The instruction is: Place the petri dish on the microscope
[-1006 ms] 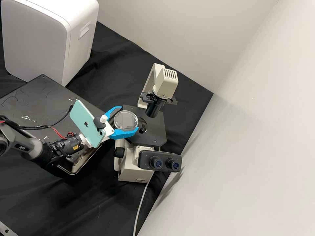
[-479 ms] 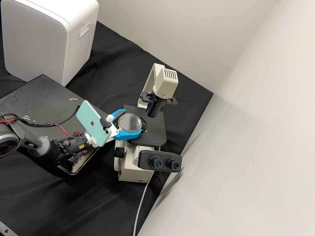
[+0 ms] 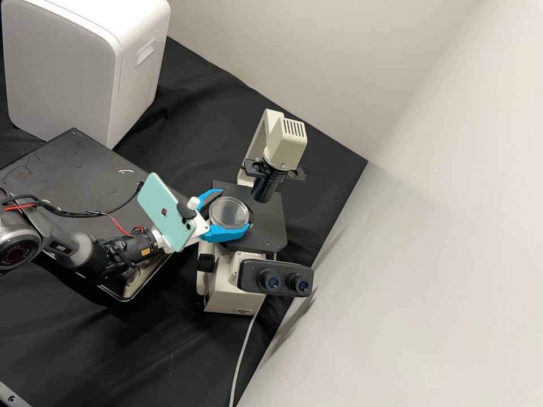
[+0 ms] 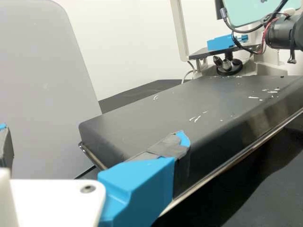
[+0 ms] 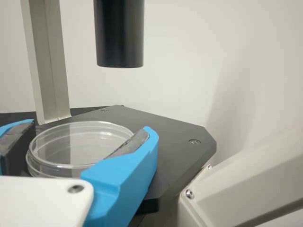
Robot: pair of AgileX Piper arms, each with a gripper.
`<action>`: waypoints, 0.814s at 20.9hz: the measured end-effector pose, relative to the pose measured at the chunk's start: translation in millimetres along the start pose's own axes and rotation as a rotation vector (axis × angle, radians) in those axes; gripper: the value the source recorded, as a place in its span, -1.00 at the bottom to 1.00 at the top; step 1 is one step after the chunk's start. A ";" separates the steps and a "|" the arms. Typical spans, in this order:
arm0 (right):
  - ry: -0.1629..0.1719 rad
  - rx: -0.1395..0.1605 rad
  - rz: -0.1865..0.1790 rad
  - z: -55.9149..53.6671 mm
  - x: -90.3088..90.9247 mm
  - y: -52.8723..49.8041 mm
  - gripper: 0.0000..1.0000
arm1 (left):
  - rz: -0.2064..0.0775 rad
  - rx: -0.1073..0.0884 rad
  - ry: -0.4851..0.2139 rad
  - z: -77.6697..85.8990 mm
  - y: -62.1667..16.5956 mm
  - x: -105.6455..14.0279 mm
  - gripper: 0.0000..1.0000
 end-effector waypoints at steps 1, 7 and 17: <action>0.000 0.000 0.002 -0.1 0.3 0.3 -1.00 | 0.000 0.000 0.000 0.0 0.0 0.0 1.00; -0.013 -0.009 0.016 1.7 7.9 -0.5 -1.00 | 0.001 0.001 0.001 -0.2 0.1 0.1 1.00; -0.035 -0.020 0.032 5.6 24.8 -7.5 -1.00 | 0.003 -0.024 0.013 -2.3 0.3 1.0 1.00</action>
